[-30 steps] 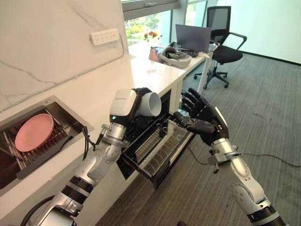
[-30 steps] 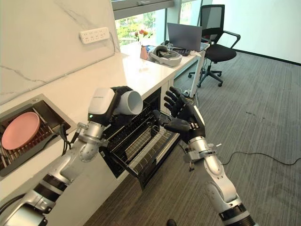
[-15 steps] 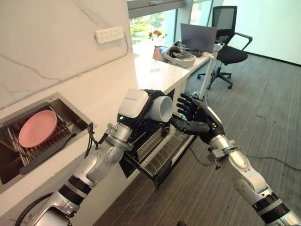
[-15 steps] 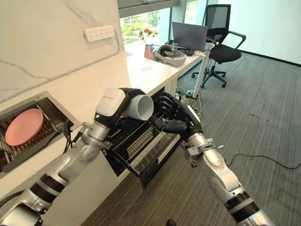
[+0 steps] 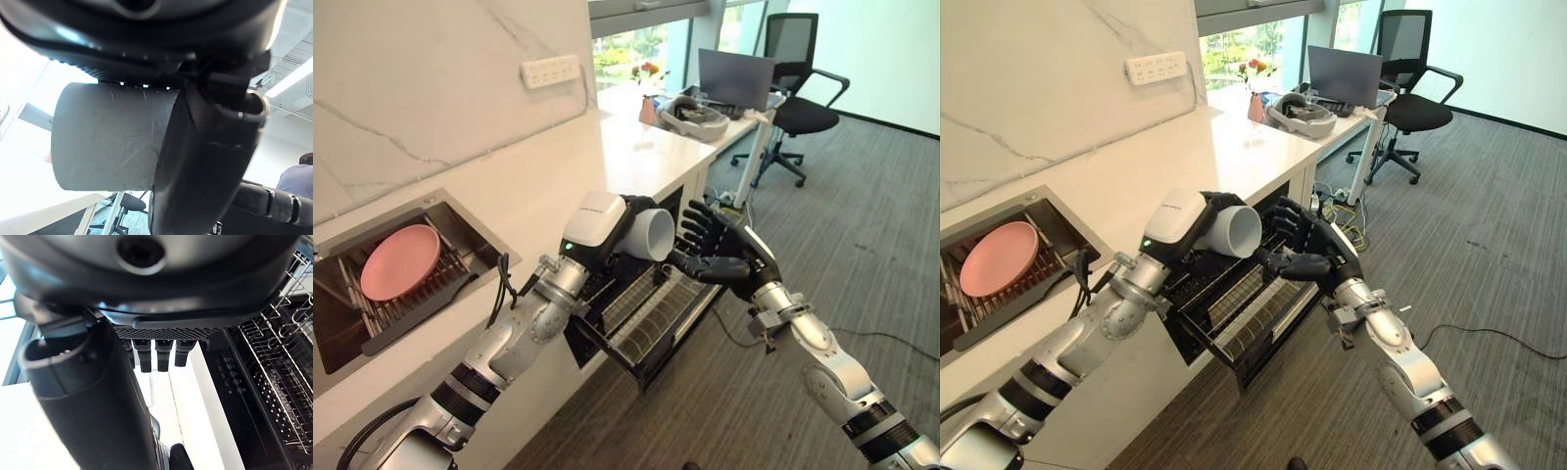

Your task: Place the dishes in the dishwasher.

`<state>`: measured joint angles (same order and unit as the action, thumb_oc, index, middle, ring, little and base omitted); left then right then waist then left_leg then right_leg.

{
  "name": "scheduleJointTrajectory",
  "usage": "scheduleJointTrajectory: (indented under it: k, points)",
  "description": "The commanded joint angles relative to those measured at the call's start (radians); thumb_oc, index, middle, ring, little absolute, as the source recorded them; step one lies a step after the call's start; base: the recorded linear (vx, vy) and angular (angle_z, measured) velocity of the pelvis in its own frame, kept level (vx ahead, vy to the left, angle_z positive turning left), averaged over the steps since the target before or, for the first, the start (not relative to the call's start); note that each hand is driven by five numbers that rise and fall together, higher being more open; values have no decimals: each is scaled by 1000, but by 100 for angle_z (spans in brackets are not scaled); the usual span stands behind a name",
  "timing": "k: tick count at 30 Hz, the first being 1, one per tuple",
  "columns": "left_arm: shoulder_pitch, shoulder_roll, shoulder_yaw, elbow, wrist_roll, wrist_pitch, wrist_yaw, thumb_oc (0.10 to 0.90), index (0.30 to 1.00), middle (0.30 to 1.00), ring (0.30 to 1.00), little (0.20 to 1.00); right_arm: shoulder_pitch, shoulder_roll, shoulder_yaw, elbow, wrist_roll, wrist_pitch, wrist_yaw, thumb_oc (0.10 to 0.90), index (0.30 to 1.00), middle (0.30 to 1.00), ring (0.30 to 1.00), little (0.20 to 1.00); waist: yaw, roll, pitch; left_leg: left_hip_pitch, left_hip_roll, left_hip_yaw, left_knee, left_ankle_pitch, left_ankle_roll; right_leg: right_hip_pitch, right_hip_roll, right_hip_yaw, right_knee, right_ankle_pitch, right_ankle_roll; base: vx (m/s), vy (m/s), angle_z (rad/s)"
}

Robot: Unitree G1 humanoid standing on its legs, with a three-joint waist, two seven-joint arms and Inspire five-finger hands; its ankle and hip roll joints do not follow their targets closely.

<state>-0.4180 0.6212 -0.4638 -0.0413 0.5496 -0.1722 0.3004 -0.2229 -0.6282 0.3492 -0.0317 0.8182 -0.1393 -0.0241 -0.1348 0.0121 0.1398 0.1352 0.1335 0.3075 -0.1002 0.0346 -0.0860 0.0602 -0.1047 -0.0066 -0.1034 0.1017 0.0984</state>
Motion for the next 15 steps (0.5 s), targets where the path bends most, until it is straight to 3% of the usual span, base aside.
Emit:
scheduleJointTrajectory:
  k: [1, 7, 15]
  points:
    - [-182, -58, -155, -99, -52, -152, 18, 400, 300, 300, 300, 300, -260, 48, 20, -55, 122, -87, 9, 800, 900, 900, 900, 900, 15, -39, -59, 25, 34, 5, 13, -51, -55, 83, -83, -55, 16, -132, 91, -3, -2, 6]
    - [-166, -75, -189, -58, -36, -153, 3, 400, 300, 300, 300, 300, -277, 96, 59, -92, 274, -97, 74, 800, 900, 900, 900, 900, 23, -39, -60, 28, 35, 2, 13, -51, -56, 88, -86, -61, 16, -135, 88, 5, -1, 7]
    - [-138, -63, -194, 7, -11, -151, 20, 400, 300, 300, 300, 300, -283, 86, 61, -105, 312, -104, 104, 800, 900, 900, 900, 900, 26, -39, -64, 30, 34, -5, 13, -51, -58, 97, -90, -70, 16, -137, 89, 0, 1, 0]
